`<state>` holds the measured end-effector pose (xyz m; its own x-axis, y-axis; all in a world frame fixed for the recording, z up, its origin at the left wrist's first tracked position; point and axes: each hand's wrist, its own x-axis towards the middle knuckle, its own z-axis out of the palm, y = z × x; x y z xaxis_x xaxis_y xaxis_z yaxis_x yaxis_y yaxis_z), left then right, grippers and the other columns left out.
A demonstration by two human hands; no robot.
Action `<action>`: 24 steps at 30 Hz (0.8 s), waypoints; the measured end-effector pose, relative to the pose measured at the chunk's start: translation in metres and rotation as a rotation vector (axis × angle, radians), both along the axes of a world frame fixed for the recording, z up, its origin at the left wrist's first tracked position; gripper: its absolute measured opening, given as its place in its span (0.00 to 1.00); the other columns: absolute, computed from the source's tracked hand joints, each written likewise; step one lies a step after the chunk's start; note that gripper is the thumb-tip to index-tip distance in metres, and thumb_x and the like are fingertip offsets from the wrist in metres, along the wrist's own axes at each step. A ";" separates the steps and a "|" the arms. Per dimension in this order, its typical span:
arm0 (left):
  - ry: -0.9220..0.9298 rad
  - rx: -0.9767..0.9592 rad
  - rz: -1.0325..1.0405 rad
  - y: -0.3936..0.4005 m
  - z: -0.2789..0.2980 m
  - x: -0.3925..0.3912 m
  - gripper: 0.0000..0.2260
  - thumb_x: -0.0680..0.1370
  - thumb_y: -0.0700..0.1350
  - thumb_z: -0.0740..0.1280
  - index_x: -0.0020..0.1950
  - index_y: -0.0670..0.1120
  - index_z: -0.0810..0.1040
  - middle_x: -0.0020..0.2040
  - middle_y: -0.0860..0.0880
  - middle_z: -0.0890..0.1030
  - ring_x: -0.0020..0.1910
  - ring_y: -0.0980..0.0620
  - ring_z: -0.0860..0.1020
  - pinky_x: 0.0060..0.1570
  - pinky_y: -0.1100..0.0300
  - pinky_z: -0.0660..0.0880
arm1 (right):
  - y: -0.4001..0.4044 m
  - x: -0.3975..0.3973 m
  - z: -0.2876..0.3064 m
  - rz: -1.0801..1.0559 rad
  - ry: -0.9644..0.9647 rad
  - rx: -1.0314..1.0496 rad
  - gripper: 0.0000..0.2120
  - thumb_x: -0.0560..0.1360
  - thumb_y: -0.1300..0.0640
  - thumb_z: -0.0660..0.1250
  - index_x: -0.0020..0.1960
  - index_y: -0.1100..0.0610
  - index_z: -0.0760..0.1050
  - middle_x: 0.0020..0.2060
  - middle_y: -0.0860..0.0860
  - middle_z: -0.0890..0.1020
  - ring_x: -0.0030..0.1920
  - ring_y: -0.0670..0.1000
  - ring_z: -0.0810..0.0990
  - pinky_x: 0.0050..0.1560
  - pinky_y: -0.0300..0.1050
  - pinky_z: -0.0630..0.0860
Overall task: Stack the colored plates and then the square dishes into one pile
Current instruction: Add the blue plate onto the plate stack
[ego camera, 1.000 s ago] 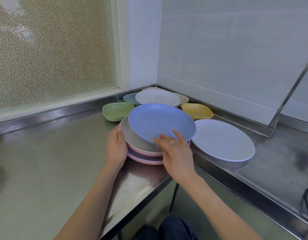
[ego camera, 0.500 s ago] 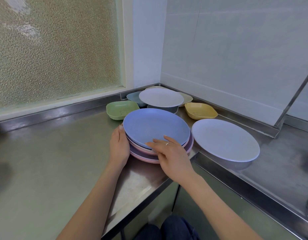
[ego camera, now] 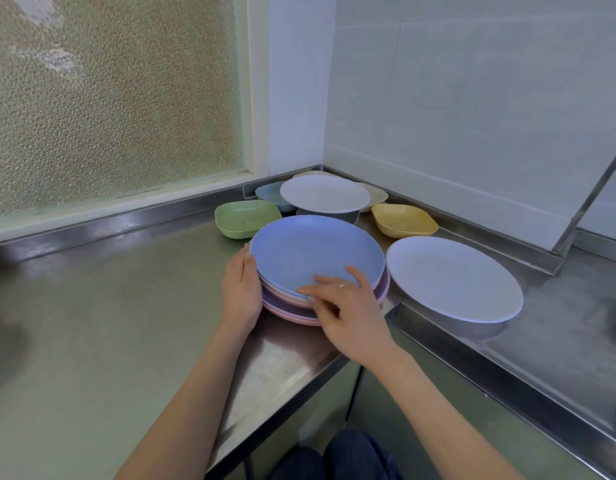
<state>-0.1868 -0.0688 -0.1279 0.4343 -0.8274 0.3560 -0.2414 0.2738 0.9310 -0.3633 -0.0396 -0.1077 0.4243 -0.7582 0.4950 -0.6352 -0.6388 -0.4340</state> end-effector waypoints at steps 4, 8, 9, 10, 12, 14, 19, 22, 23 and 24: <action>0.029 0.016 -0.018 0.002 0.003 0.000 0.17 0.83 0.41 0.50 0.58 0.49 0.79 0.54 0.54 0.81 0.52 0.65 0.76 0.47 0.79 0.68 | -0.001 -0.014 -0.004 -0.201 -0.377 0.108 0.13 0.79 0.57 0.60 0.60 0.47 0.76 0.63 0.41 0.75 0.65 0.41 0.70 0.72 0.49 0.59; 0.065 0.026 -0.013 0.006 0.009 -0.003 0.18 0.82 0.40 0.51 0.57 0.54 0.78 0.51 0.60 0.80 0.48 0.73 0.75 0.44 0.80 0.68 | -0.003 -0.024 -0.004 -0.368 -0.543 0.308 0.19 0.80 0.54 0.57 0.71 0.49 0.65 0.72 0.49 0.67 0.69 0.51 0.67 0.69 0.48 0.63; 0.078 0.029 -0.007 0.007 0.010 -0.003 0.18 0.82 0.40 0.51 0.56 0.55 0.78 0.50 0.62 0.80 0.46 0.73 0.76 0.44 0.80 0.68 | -0.004 -0.024 -0.005 -0.371 -0.567 0.355 0.21 0.81 0.54 0.57 0.73 0.50 0.61 0.73 0.49 0.64 0.72 0.51 0.63 0.70 0.47 0.60; 0.088 0.035 -0.001 0.007 0.010 -0.003 0.18 0.82 0.40 0.51 0.56 0.55 0.78 0.49 0.62 0.80 0.46 0.72 0.76 0.44 0.79 0.68 | -0.005 -0.024 -0.006 -0.367 -0.597 0.397 0.23 0.81 0.53 0.56 0.75 0.50 0.58 0.75 0.48 0.62 0.74 0.50 0.59 0.71 0.47 0.58; 0.086 0.047 0.014 0.008 0.011 -0.003 0.18 0.82 0.40 0.50 0.57 0.54 0.78 0.51 0.59 0.81 0.50 0.66 0.77 0.47 0.76 0.70 | -0.005 -0.022 -0.006 -0.352 -0.665 0.456 0.25 0.81 0.51 0.56 0.76 0.49 0.53 0.76 0.47 0.59 0.75 0.50 0.57 0.73 0.50 0.56; 0.097 0.063 0.016 0.007 0.010 -0.003 0.19 0.81 0.38 0.51 0.57 0.55 0.79 0.51 0.59 0.81 0.50 0.65 0.78 0.49 0.73 0.71 | -0.007 -0.021 -0.005 -0.337 -0.712 0.480 0.26 0.81 0.51 0.56 0.76 0.47 0.52 0.75 0.46 0.61 0.74 0.50 0.59 0.72 0.50 0.57; 0.097 0.130 0.027 0.007 0.010 -0.002 0.22 0.76 0.32 0.54 0.61 0.49 0.79 0.55 0.56 0.81 0.56 0.56 0.78 0.58 0.60 0.72 | -0.016 -0.022 -0.004 -0.334 -0.733 0.488 0.25 0.80 0.55 0.56 0.76 0.49 0.56 0.72 0.47 0.66 0.71 0.50 0.64 0.68 0.47 0.62; 0.068 0.140 0.062 0.013 0.014 -0.004 0.23 0.76 0.30 0.53 0.63 0.47 0.77 0.53 0.55 0.80 0.55 0.55 0.76 0.55 0.63 0.69 | -0.018 -0.023 -0.001 -0.323 -0.718 0.475 0.25 0.78 0.58 0.57 0.75 0.49 0.59 0.68 0.45 0.70 0.65 0.47 0.69 0.62 0.43 0.65; 0.047 0.141 0.075 0.016 0.014 -0.003 0.23 0.76 0.30 0.53 0.63 0.47 0.77 0.52 0.55 0.80 0.55 0.55 0.77 0.54 0.63 0.69 | -0.018 -0.022 -0.001 -0.317 -0.715 0.470 0.25 0.78 0.59 0.57 0.74 0.49 0.60 0.66 0.45 0.71 0.63 0.46 0.69 0.60 0.42 0.65; 0.030 0.146 0.093 0.018 0.014 -0.001 0.23 0.76 0.30 0.53 0.63 0.48 0.77 0.52 0.55 0.80 0.55 0.54 0.77 0.54 0.62 0.70 | -0.018 -0.020 -0.001 -0.312 -0.712 0.465 0.25 0.78 0.59 0.57 0.74 0.49 0.61 0.65 0.45 0.72 0.62 0.46 0.70 0.60 0.43 0.66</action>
